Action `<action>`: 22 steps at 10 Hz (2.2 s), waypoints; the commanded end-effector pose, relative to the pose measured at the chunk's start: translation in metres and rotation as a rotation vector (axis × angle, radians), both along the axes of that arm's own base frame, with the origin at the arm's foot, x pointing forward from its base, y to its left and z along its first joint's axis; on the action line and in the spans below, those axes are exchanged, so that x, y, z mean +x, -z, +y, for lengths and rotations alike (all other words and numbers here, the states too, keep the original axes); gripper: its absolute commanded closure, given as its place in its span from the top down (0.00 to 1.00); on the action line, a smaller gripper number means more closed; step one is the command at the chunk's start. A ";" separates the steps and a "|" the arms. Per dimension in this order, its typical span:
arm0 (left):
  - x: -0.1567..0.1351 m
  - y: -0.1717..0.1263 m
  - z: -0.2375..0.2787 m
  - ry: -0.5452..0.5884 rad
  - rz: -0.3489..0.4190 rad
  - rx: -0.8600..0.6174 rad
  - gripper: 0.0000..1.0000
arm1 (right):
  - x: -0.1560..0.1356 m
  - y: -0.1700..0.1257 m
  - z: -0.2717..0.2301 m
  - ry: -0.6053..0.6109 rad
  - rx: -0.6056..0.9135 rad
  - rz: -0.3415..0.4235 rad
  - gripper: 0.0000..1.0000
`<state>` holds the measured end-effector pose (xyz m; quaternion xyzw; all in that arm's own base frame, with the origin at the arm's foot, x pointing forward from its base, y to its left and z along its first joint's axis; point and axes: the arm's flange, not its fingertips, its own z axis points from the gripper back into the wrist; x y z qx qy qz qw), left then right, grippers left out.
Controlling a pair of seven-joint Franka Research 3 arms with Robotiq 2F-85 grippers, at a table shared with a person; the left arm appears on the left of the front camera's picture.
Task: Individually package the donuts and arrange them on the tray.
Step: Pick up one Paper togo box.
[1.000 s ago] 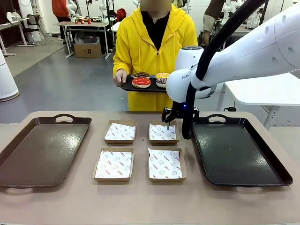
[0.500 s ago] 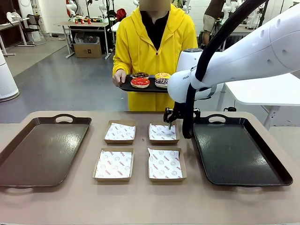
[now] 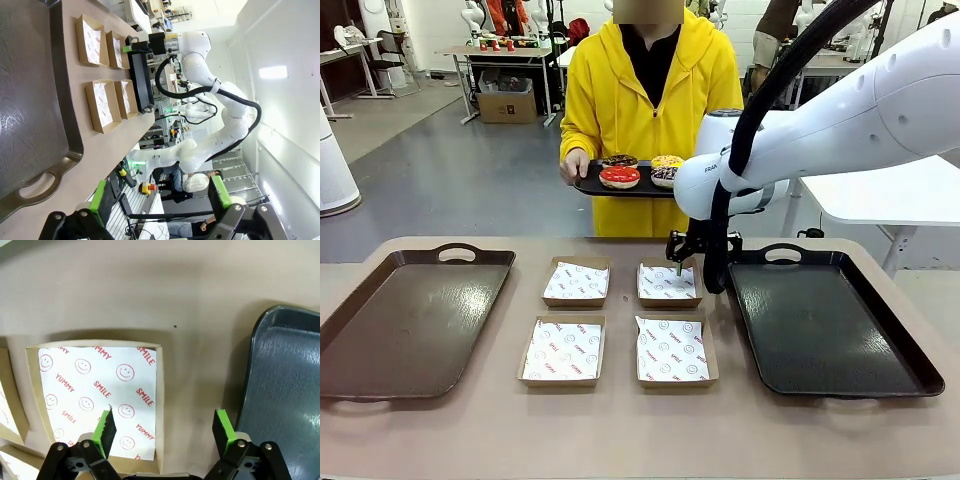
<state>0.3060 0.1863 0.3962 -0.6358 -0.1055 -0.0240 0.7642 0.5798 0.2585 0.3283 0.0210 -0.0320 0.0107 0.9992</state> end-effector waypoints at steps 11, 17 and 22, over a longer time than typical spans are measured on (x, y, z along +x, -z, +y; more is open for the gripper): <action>-0.002 -0.001 0.001 -0.005 -0.010 -0.009 1.00 | 0.011 0.008 -0.003 0.010 0.053 0.038 0.00; -0.002 -0.001 0.001 -0.005 -0.010 -0.009 1.00 | 0.003 -0.039 0.005 0.050 0.036 0.050 0.00; -0.002 -0.001 0.001 -0.005 -0.010 -0.009 1.00 | -0.007 -0.148 0.016 0.038 -0.046 0.025 0.00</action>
